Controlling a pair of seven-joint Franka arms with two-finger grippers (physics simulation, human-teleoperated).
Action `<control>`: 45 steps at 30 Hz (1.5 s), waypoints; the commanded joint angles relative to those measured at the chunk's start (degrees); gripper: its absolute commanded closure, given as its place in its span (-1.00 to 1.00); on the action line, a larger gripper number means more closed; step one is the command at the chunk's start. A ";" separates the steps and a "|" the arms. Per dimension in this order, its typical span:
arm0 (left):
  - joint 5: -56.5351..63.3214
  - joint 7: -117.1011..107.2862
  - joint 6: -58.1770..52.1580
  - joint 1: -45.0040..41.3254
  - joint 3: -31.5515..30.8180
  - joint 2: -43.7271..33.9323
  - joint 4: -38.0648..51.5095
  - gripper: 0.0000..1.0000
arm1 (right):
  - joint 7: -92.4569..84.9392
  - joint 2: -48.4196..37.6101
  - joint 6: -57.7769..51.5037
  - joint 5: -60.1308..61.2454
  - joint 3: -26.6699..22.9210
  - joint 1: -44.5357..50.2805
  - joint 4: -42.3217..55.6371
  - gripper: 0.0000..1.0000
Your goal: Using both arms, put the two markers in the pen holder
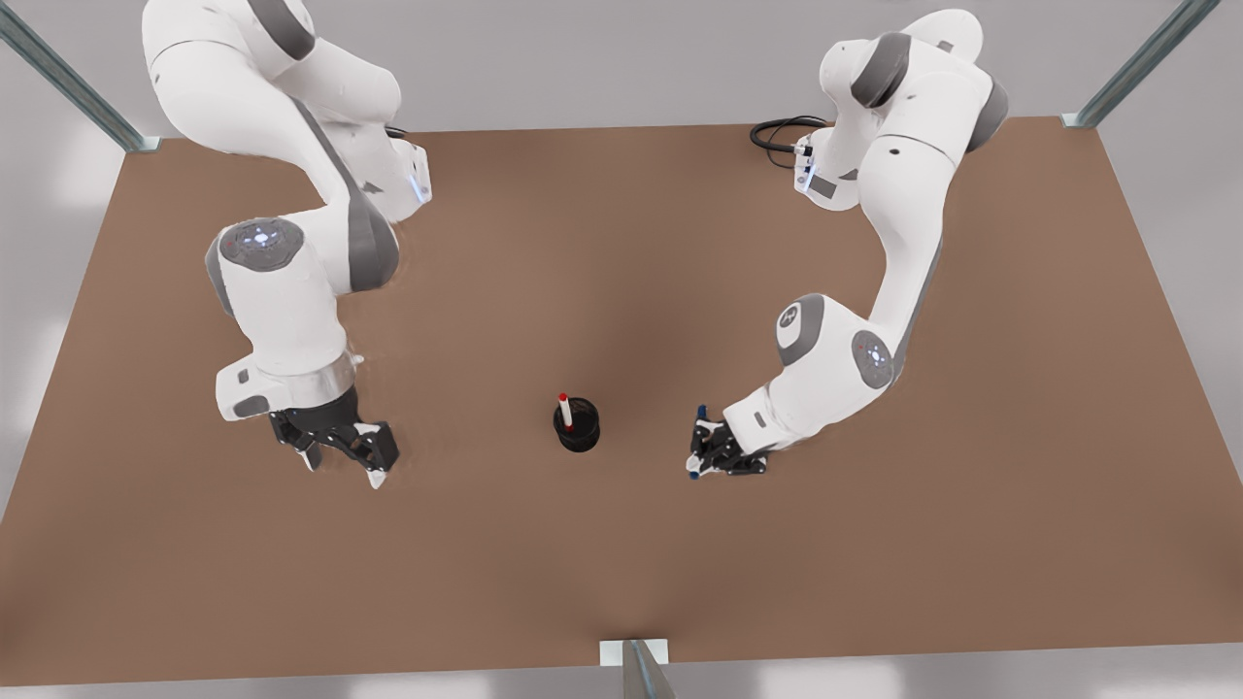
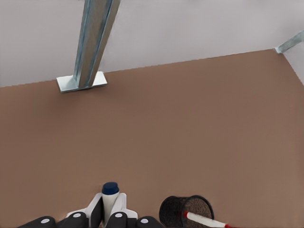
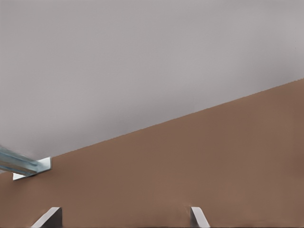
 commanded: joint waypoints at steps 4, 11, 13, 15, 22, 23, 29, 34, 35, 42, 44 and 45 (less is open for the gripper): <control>-20.57 13.36 21.64 -2.43 -3.98 2.68 -0.68 0.57 | -57.72 -3.50 -24.62 19.88 -16.87 3.67 -0.60 -1.00; -25.60 33.42 27.27 -3.05 -7.49 6.11 -0.59 0.57 | -53.50 2.13 -16.97 20.22 -17.39 4.11 6.60 -1.00; -25.60 41.76 30.69 -4.63 -7.49 6.73 -0.68 0.57 | -53.59 2.48 -16.97 20.40 -17.48 3.76 6.16 -1.00; -25.69 47.38 30.96 -4.98 -7.67 6.81 -0.68 0.57 | -53.59 2.57 -16.88 20.40 -17.48 3.76 6.16 -1.00; -28.77 54.16 39.57 -6.74 -12.86 10.51 -1.12 0.57 | -53.68 2.57 -16.88 20.49 -17.39 3.67 6.08 -1.00; -28.68 54.16 39.75 -7.18 -12.86 11.12 -1.12 0.57 | -53.68 2.57 -16.88 20.40 -17.39 3.58 6.08 -1.00; -28.41 59.08 41.77 -7.79 -12.86 11.91 -1.21 0.57 | -53.94 2.57 -16.88 20.49 -17.39 3.49 6.08 -1.00; -28.24 59.17 43.00 -9.20 -12.77 13.32 -1.39 0.54 | -54.03 2.57 -16.88 20.49 -17.39 3.40 6.08 -1.00; -27.63 59.52 44.23 -9.29 -12.77 13.41 -1.82 0.51 | -54.03 2.66 -16.88 20.49 -17.39 3.49 6.08 -1.00; -27.45 59.44 46.60 -11.75 -12.86 13.50 -4.20 -1.00 | -54.12 2.66 -16.88 20.49 -17.39 3.40 6.08 -1.00; -27.62 59.09 46.34 -11.31 -13.29 12.70 -4.11 -1.00 | -54.12 2.66 -16.88 20.49 -17.39 3.40 5.90 -1.00; -27.88 57.77 42.66 -8.42 -14.78 11.74 -3.85 -1.00 | -54.29 2.66 -16.88 21.88 -17.56 2.79 5.90 -1.00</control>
